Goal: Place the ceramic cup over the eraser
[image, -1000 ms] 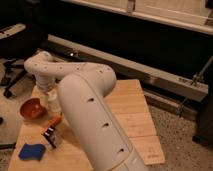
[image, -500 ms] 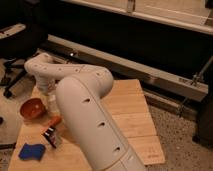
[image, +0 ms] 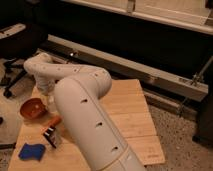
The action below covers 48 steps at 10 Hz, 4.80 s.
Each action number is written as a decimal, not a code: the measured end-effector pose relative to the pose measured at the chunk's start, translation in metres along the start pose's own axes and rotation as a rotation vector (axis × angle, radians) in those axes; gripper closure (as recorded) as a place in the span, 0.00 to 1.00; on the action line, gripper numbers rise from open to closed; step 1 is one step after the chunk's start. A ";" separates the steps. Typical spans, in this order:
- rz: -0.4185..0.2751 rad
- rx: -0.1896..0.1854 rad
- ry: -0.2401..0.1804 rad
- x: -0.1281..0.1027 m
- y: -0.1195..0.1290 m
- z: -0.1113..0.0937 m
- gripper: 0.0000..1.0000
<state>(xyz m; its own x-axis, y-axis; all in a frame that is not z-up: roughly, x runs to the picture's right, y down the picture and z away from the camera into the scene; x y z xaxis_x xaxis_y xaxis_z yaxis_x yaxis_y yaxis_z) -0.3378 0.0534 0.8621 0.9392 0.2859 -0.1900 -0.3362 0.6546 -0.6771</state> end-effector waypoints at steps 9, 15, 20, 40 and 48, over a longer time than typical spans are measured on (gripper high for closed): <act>0.092 0.013 -0.091 -0.002 0.027 -0.099 1.00; 0.130 -0.008 -0.115 0.029 0.069 -0.134 1.00; 0.098 -0.016 -0.162 0.056 0.099 -0.151 1.00; -0.087 -0.098 -0.128 0.116 0.190 -0.164 1.00; -0.055 -0.078 -0.092 0.134 0.187 -0.148 1.00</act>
<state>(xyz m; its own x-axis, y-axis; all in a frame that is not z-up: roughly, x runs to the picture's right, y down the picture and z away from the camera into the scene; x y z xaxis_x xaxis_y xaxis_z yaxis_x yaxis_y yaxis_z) -0.2645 0.1103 0.6049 0.9444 0.3169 -0.0874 -0.2748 0.6154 -0.7387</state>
